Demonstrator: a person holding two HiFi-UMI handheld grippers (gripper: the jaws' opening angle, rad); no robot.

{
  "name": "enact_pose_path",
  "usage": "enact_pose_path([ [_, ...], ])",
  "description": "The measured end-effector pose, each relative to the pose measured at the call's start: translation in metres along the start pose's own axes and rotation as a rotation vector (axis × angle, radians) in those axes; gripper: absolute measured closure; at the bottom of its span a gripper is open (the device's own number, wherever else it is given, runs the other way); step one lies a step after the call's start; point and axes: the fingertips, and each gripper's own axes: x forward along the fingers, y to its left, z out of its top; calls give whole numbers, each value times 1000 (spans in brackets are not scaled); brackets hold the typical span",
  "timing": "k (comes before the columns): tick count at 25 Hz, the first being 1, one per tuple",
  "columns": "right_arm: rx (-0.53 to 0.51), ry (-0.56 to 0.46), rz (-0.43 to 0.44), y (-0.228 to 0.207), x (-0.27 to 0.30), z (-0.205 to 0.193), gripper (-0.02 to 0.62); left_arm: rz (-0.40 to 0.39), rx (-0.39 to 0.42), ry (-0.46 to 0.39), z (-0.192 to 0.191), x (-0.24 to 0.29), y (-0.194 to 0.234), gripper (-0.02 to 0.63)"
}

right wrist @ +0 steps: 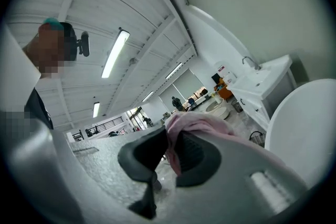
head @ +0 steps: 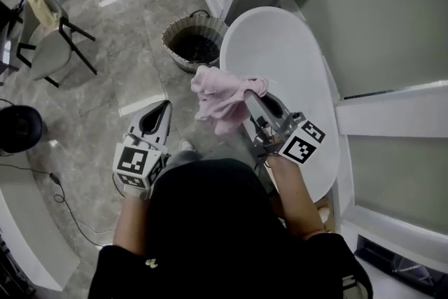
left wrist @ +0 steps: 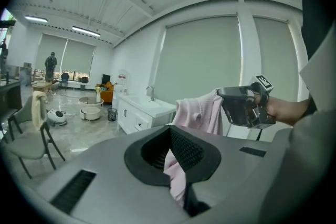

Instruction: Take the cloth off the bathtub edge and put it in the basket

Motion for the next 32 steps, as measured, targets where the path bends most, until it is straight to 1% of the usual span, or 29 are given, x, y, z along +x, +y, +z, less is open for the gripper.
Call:
enact_pose_path([
  [2, 6, 6, 27, -3, -2, -4, 555, 27, 3, -5, -9, -6, -7, 594],
  [4, 15, 18, 51, -7, 10, -8, 555, 54, 0, -6, -14, -9, -2, 594],
  [8, 26, 65, 90, -18, 81, -5, 555, 100, -29, -3, -9, -2, 54, 594],
  [11, 39, 96, 128, -29, 118, -3, 555, 139, -44, 2, -8, 8, 81, 594],
  [16, 52, 149, 191, -57, 175, 9, 555, 199, -68, 2, 7, 43, 123, 594],
  [22, 89, 198, 249, -106, 244, 36, 555, 265, -81, 18, 33, 97, 167, 594],
  [28, 100, 232, 310, -149, 302, 63, 555, 343, -84, 24, 54, 137, 195, 594],
  [32, 92, 243, 319, -170, 339, 80, 555, 372, -88, 35, 63, 152, 216, 594],
])
